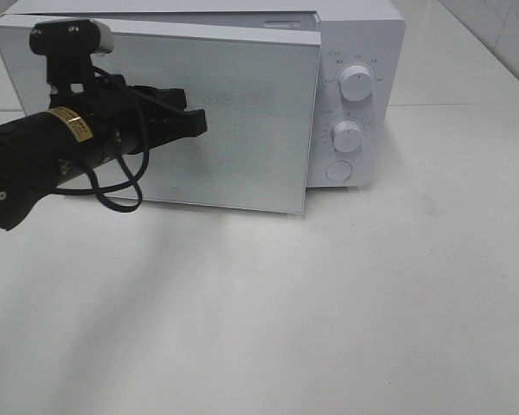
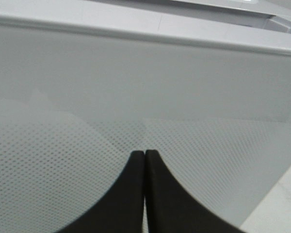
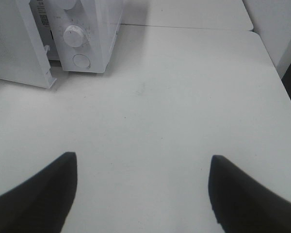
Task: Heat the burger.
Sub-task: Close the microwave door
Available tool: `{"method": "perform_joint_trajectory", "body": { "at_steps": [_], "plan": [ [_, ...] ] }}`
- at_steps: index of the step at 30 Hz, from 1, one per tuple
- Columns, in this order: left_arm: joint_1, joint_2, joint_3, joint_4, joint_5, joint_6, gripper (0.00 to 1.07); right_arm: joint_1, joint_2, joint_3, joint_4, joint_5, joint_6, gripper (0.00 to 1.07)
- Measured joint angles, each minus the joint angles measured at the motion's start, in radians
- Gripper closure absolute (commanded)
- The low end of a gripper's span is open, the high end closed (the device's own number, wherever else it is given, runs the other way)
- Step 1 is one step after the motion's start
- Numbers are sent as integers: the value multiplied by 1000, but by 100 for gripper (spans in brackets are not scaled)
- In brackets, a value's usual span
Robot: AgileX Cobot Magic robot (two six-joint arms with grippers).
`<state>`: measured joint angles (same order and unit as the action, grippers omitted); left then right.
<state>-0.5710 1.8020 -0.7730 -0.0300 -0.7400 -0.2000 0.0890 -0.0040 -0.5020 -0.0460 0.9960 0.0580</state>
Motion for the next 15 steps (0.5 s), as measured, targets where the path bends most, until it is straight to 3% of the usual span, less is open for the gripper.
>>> {"method": "perform_joint_trajectory", "body": {
  "at_steps": [6,15],
  "plan": [
    [-40,65,-100,-53,0,0,107,0,0,0,0,0,0,32],
    [-79,146,-218,-39,55,0,107,0,0,0,0,0,0,32]
  ]
}}
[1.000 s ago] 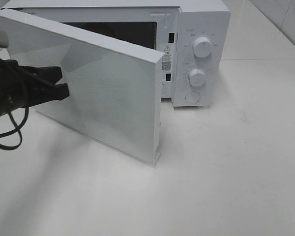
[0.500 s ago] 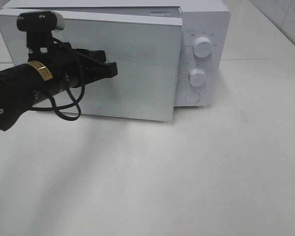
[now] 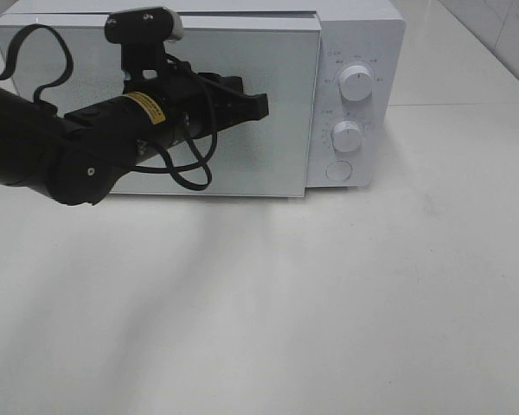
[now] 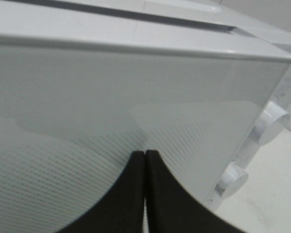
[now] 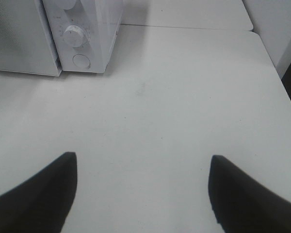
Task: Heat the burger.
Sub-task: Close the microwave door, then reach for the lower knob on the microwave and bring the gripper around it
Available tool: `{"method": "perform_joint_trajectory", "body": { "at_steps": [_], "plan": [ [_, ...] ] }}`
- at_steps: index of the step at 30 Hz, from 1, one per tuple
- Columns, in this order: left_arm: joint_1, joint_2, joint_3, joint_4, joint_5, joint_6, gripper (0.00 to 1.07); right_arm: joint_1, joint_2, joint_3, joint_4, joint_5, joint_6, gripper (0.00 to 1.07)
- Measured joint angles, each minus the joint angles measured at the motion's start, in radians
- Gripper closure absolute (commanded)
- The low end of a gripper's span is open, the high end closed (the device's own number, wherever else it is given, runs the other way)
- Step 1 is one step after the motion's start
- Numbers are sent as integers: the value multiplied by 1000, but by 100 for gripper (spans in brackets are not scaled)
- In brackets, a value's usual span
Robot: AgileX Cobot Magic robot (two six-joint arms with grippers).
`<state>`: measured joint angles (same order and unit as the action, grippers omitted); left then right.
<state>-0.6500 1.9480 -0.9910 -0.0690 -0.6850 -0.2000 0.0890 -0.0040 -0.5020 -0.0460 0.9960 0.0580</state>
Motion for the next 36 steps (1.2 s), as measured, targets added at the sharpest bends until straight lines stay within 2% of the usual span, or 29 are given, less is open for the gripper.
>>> {"method": "perform_joint_trajectory", "body": {
  "at_steps": [8,12,17,26,30,31,32,33,35,36],
  "plan": [
    [-14,65,-79,10,16,0,107,0,0,0,0,0,0,32],
    [-17,96,-125,-22,28,45,107,0,0,0,0,0,0,32],
    [-21,102,-141,-25,47,76,107,0,0,0,0,0,0,32],
    [-32,78,-151,-43,129,86,104,0,0,0,0,0,0,32],
    [-43,20,-127,-79,220,89,93,0,0,0,0,0,0,32],
    [-43,20,-127,-79,220,89,93,0,0,0,0,0,0,32],
    [-54,-10,-102,-80,273,89,83,0,0,0,0,0,0,32],
    [-54,-10,-102,-80,273,89,83,0,0,0,0,0,0,32],
    [-78,-63,-67,-69,373,89,50,0,0,0,0,0,0,32],
    [-78,-63,-67,-69,373,89,50,0,0,0,0,0,0,32]
  ]
}}
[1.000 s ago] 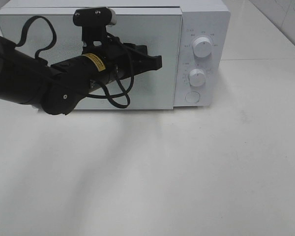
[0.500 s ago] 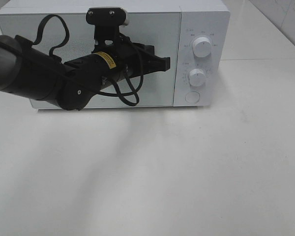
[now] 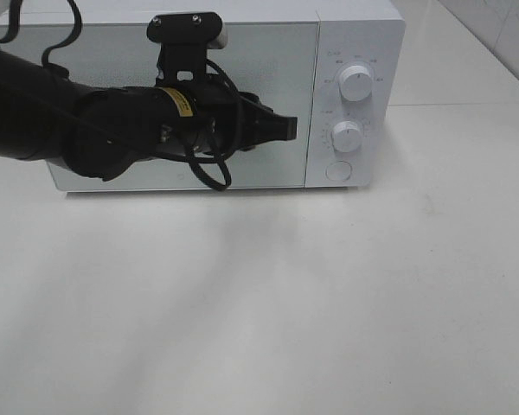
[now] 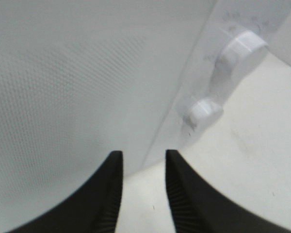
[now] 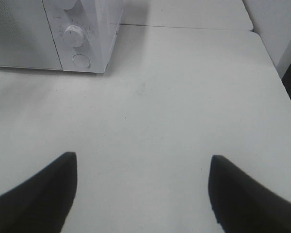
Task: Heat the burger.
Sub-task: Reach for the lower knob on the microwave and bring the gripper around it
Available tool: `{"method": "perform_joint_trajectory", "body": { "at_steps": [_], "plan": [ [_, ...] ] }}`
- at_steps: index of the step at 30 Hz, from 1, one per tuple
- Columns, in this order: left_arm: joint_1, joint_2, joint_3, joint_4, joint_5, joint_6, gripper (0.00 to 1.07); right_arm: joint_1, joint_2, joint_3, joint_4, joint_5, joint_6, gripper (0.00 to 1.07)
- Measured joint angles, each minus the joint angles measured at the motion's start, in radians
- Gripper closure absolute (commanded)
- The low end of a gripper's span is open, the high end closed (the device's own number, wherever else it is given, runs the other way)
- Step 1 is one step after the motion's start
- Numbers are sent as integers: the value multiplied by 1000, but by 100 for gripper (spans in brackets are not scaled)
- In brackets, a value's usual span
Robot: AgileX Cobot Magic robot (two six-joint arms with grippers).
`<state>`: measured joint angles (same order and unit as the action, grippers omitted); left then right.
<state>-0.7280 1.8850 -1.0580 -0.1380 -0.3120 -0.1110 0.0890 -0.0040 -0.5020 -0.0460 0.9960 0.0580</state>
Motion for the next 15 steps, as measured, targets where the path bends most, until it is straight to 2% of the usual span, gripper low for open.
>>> {"method": "perform_joint_trajectory", "body": {
  "at_steps": [1,2,3,5,8,10,13,15],
  "plan": [
    [-16,-34,15,5,88,0,16,0,0,0,0,0,0,32],
    [-26,-64,19,10,184,0,6,0,0,0,0,0,0,32],
    [-26,-64,19,10,184,0,6,0,0,0,0,0,0,32],
    [-30,-94,20,13,332,0,7,0,0,0,0,0,0,32],
    [-30,-103,20,15,385,0,7,0,0,0,0,0,0,32],
    [-27,-129,20,20,564,0,7,0,0,0,0,0,0,32],
    [-27,-134,20,20,613,0,7,0,0,0,0,0,0,32],
    [-27,-164,20,28,819,0,7,0,0,0,0,0,0,32]
  ]
}}
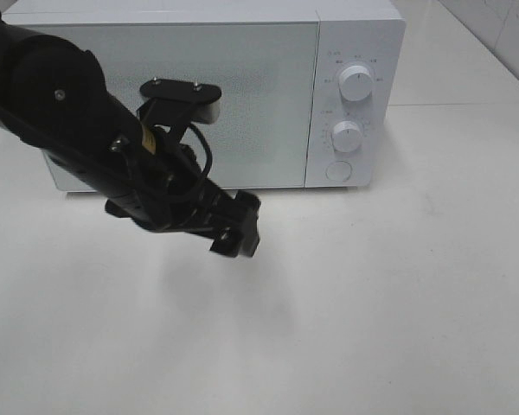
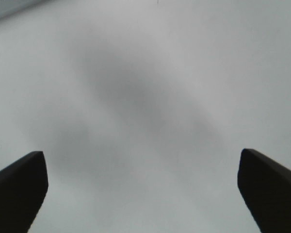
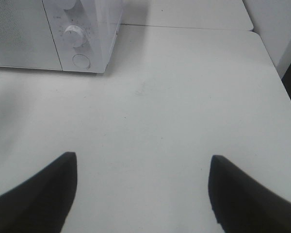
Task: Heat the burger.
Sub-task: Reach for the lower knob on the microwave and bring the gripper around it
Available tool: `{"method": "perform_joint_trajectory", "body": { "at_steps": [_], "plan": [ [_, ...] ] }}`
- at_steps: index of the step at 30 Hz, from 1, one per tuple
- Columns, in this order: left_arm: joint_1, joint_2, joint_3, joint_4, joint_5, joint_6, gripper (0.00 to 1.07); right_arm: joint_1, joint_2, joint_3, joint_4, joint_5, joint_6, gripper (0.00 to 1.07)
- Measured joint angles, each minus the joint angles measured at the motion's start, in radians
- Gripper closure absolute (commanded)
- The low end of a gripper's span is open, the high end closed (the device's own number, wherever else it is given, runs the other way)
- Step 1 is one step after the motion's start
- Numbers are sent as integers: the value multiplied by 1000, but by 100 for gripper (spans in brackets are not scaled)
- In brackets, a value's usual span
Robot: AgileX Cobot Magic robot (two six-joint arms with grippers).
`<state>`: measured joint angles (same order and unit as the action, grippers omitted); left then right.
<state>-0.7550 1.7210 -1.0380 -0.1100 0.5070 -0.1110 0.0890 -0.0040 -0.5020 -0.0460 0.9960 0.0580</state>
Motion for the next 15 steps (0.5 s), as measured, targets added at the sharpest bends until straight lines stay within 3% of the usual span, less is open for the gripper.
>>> {"method": "perform_joint_trajectory", "body": {
  "at_steps": [5,8,10,15],
  "plan": [
    [1,-53,0,73,268,-5,7,0,0,0,0,0,0,32],
    [5,-60,0,83,303,-10,7,0,0,0,0,0,0,32],
    [57,-98,0,100,397,-32,7,0,0,0,0,0,0,32],
    [158,-147,0,103,436,-33,7,0,0,0,0,0,0,32]
  ]
}}
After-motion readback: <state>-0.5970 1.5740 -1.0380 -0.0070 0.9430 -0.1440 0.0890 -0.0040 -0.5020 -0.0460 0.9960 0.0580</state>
